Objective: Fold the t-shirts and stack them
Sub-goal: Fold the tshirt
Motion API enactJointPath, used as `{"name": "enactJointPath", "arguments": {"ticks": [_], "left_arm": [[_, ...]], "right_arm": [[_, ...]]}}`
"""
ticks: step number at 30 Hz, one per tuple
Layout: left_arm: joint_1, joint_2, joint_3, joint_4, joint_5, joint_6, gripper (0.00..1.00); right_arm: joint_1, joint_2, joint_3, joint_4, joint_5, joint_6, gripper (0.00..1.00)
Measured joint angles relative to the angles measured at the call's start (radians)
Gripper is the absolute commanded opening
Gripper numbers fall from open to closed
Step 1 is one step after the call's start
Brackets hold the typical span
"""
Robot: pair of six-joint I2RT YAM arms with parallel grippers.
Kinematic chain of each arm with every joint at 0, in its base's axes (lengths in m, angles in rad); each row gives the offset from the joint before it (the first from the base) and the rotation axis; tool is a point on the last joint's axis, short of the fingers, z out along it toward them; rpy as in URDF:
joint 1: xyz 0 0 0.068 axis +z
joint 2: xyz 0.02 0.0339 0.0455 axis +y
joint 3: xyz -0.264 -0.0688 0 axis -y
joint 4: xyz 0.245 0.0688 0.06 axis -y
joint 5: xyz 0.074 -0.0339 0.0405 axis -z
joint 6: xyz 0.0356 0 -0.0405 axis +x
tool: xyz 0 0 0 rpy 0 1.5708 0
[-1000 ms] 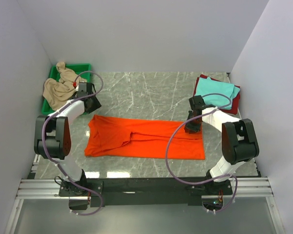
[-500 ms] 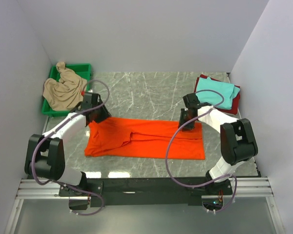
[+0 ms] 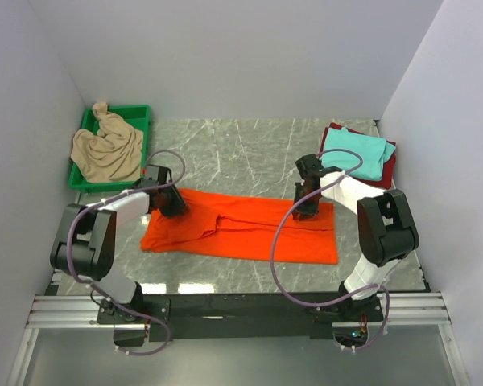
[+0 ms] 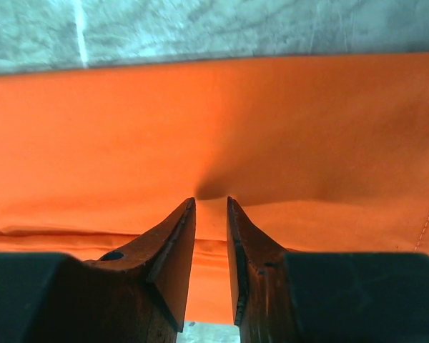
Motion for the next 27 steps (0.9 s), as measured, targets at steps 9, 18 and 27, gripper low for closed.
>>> {"name": "enactJointPath", "arguments": {"ticks": [9,18,27], "left_arm": [[0.000,0.211,0.218,0.052,-0.001,0.023,0.38],[-0.004,0.451,0.551,0.015,-0.006,0.087,0.39],[-0.006,0.572,0.768,-0.080,-0.049,0.154,0.38]], "right_arm": [[0.010,0.000,-0.036,-0.019,-0.001,0.011,0.31],[0.065,-0.024,-0.067,-0.014,-0.008,0.048,0.31],[0.166,-0.029,-0.071,-0.018,-0.006,0.095,0.31]]}}
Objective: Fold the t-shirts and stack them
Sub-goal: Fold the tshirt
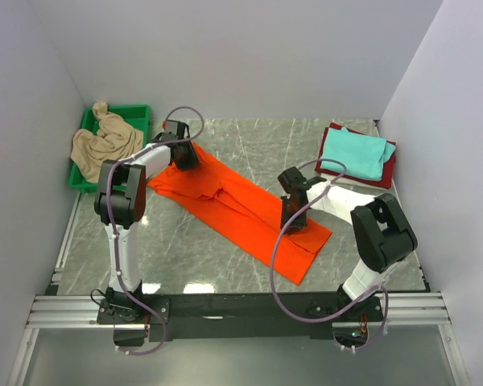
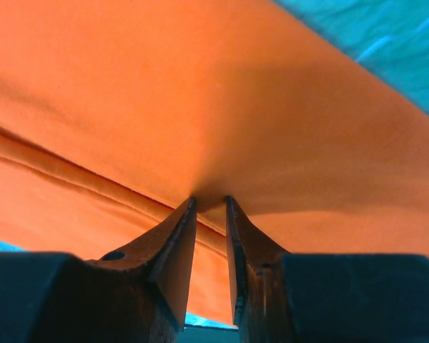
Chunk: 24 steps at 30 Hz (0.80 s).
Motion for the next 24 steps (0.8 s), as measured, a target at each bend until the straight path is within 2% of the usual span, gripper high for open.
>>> {"name": "enactJointPath", "arguments": {"ticks": [6,11,17,24], "left_arm": [[-0.002,-0.026,0.012,-0.047,-0.006,0.014,0.38],[-0.002,-0.109,0.012,-0.085,0.002,0.008,0.38],[-0.003,-0.222,-0.085,-0.051,0.053,-0.023,0.35],[-0.003,-0.140,-0.165,-0.046,0.116,-0.036,0.33]], "right_arm": [[0.030,-0.012,0.006,-0.033,-0.001,-0.003,0.31],[0.032,-0.048,0.029,-0.054,0.001,-0.052,0.31],[0.032,-0.058,0.032,-0.051,-0.020,-0.113,0.34],[0.032,-0.045,0.030,-0.012,-0.100,-0.152,0.35]]}}
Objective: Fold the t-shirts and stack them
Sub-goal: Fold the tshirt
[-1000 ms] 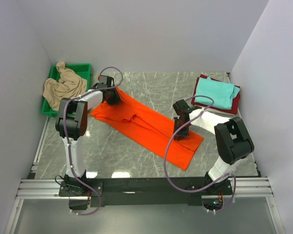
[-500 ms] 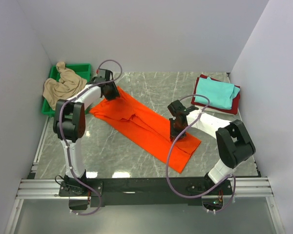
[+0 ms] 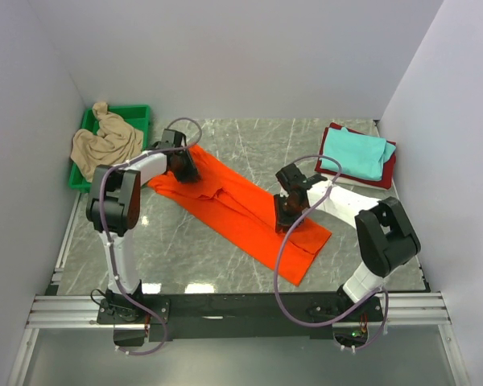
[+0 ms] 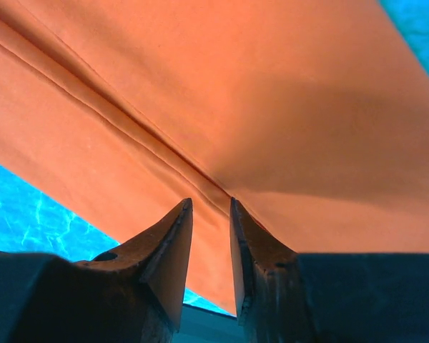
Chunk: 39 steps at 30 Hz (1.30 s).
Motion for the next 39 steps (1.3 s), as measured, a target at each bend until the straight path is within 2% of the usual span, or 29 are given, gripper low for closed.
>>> {"name": "enactJointPath", "arguments": {"ticks": [8,21,34,39], "left_arm": [[0.003,0.064,0.031,0.009,0.039,-0.006,0.32],[-0.006,0.244,0.307,-0.051,0.071,0.064,0.31],[-0.006,0.397,0.524,-0.033,0.187,0.133,0.33],[-0.006,0.433,0.560,0.002,0.249,0.151,0.36]], "right_arm": [[0.000,0.055,0.000,0.012,-0.006,-0.018,0.36],[0.045,0.109,0.039,0.011,0.013,-0.024,0.35],[0.184,0.157,0.072,0.062,-0.130,0.075,0.35],[0.217,0.198,0.111,0.069,-0.174,0.110,0.35]]}}
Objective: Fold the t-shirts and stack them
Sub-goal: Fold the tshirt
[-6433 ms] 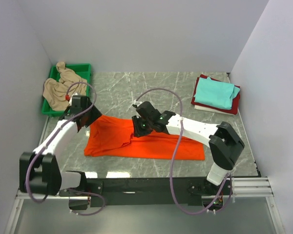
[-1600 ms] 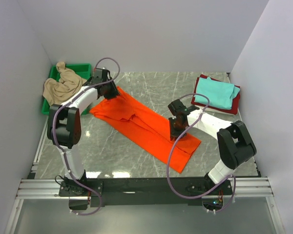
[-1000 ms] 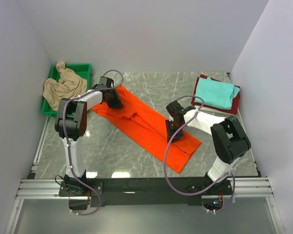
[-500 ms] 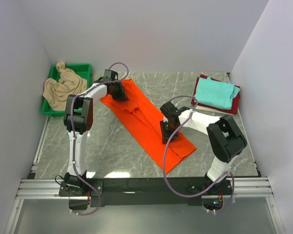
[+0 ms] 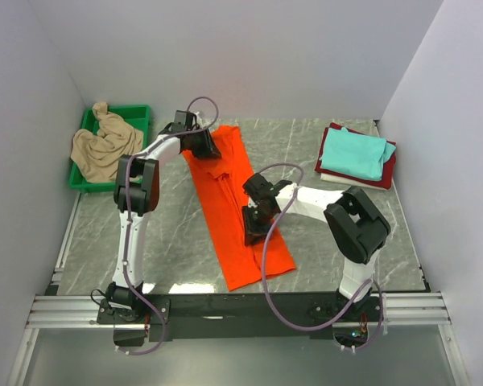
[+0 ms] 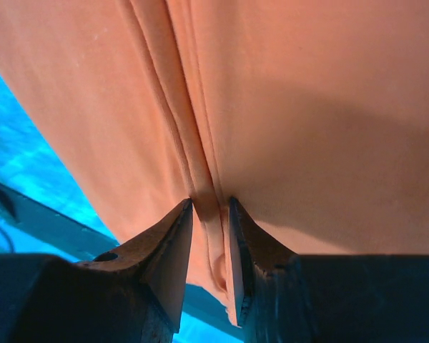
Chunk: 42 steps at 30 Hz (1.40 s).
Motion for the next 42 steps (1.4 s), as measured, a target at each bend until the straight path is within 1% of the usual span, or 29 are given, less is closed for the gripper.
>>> {"name": "enactJointPath", "arguments": {"ticks": [5,8,11,14,17,21,24,27,30,34,37,40,42], "left_arm": [[0.000,0.034,0.035,0.040,0.061,-0.001,0.39],[-0.003,0.057,0.065,0.051,0.087,0.002,0.44],[-0.011,0.071,0.092,0.058,0.100,0.017,0.51],[-0.022,0.077,0.109,0.063,0.100,0.033,0.55],[-0.029,0.077,0.119,0.061,0.099,0.043,0.62],[-0.033,0.066,0.119,0.061,0.093,0.043,0.66],[-0.034,0.019,0.076,0.057,0.071,0.042,0.71],[-0.034,-0.082,0.000,0.053,0.045,0.038,0.74],[-0.034,-0.256,-0.119,0.073,0.013,0.023,0.74],[-0.042,-0.544,-0.312,0.094,-0.056,0.015,0.74],[-0.064,-0.722,-0.455,0.089,-0.117,0.013,0.73],[-0.106,-0.860,-0.637,0.050,-0.190,-0.001,0.73],[-0.137,-0.921,-0.762,-0.003,-0.233,-0.015,0.73]], "right_arm": [[0.021,0.039,0.044,0.000,-0.028,0.024,0.35],[0.030,0.060,0.069,-0.003,-0.040,0.029,0.35],[0.039,0.084,0.102,-0.006,-0.051,0.029,0.35],[0.048,0.095,0.126,-0.009,-0.058,0.022,0.35],[0.054,0.094,0.144,-0.023,-0.070,0.013,0.36],[0.056,0.064,0.160,-0.054,-0.085,-0.013,0.36],[0.056,-0.012,0.153,-0.088,-0.076,-0.023,0.36],[0.058,-0.116,0.119,-0.108,-0.047,-0.027,0.36],[0.058,-0.213,0.046,-0.127,-0.012,-0.026,0.37],[0.058,-0.280,-0.095,-0.158,0.034,-0.023,0.38],[0.058,-0.305,-0.188,-0.183,0.064,-0.013,0.38],[0.058,-0.340,-0.247,-0.202,0.079,0.002,0.39],[0.058,-0.364,-0.267,-0.204,0.088,0.014,0.39]]}}
